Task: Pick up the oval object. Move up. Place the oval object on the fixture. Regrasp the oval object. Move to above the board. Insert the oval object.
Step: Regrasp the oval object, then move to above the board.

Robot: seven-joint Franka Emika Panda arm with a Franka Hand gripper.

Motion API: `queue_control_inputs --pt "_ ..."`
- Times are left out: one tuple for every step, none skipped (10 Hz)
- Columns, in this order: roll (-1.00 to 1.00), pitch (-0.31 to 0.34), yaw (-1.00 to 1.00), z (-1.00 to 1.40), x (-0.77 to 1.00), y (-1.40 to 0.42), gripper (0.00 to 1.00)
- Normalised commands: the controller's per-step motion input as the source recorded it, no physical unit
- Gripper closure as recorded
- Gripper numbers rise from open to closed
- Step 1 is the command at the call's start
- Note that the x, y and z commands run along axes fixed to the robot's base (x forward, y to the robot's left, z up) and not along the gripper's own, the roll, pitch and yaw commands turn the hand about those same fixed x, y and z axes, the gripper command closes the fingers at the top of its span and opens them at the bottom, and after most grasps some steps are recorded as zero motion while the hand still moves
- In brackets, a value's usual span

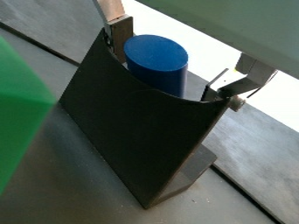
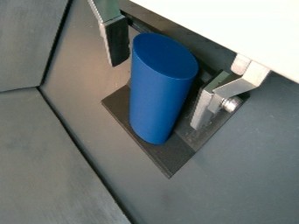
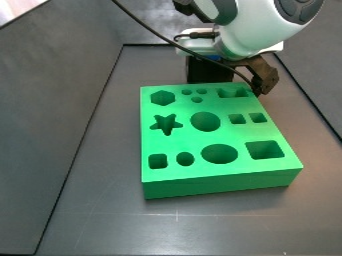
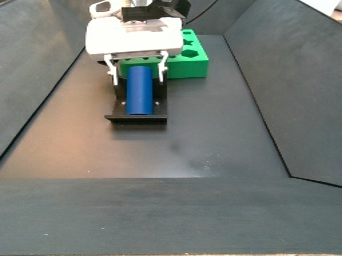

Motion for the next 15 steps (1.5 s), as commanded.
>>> queue_control_inputs --pt "0.06 0.001 -0.04 -0.17 0.01 0.00 0.00" --pt "0.06 0.001 -0.04 -0.17 0.01 0.00 0.00" --pt "0.00 0.000 0.00 0.00 0.00 0.00 1.00" --pt "0.32 0.023 -0.02 1.00 -0.12 -0.07 1.00" --pt "0.30 0.016 -0.03 1.00 -0.12 -0.08 1.00" --pt "0.22 -0.014 -0.03 1.00 -0.11 -0.07 1.00" --pt "0.15 -0.021 -0.03 1.00 -0.11 -0.06 1.00" --pt "0.11 -0.024 -0.03 1.00 -0.11 -0.06 1.00" --pt "0.06 -0.022 -0.05 1.00 -0.11 -0.06 1.00" --pt "0.04 -0.015 -0.05 1.00 -0.11 -0.06 1.00" --pt "0.02 -0.002 -0.06 1.00 -0.10 -0.05 1.00" --pt "0.00 0.018 -0.06 1.00 -0.10 -0.05 1.00" --pt "-0.01 0.036 -0.05 1.00 -0.10 -0.05 1.00" --pt "-0.02 0.046 -0.04 1.00 -0.10 -0.05 1.00" --pt "-0.03 0.067 -0.03 1.00 -0.09 -0.04 1.00"
